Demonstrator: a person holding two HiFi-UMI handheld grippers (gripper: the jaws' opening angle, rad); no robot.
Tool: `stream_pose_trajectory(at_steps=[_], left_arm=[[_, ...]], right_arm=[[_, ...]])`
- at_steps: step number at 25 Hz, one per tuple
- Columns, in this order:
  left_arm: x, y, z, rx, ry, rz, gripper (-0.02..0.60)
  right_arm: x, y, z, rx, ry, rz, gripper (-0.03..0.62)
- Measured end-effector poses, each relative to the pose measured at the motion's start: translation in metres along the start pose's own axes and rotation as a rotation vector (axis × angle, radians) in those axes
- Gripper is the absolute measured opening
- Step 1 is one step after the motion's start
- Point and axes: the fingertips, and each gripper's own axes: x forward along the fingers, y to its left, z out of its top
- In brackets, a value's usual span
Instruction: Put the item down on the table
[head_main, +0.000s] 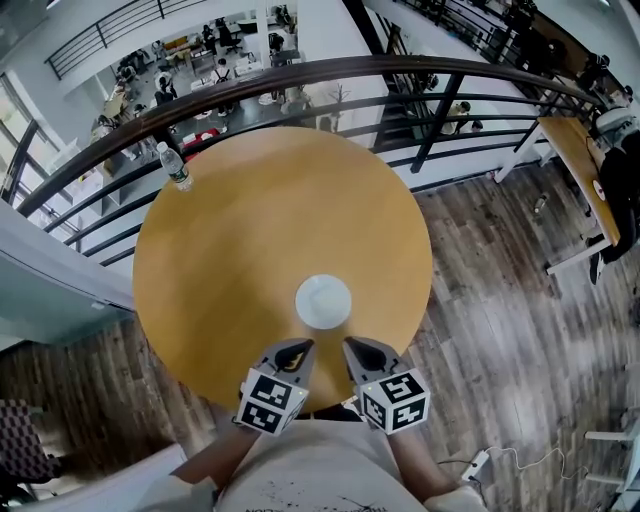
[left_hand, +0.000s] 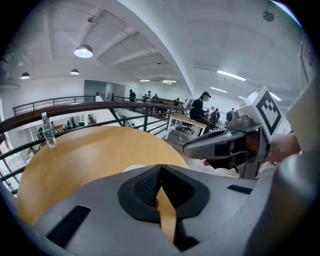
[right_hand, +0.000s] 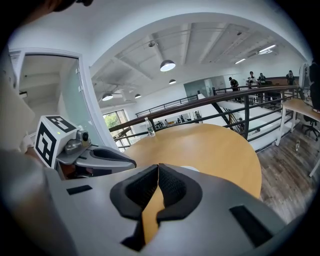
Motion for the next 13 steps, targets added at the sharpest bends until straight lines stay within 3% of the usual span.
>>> stream_pose_trajectory(at_steps=[13], left_arm=[[-0.008, 0.003, -0.008, 0.008, 0.019, -0.013, 0.023]], right_arm=[[0.005, 0.011, -0.008, -0.027, 0.012, -0.011, 0.026]])
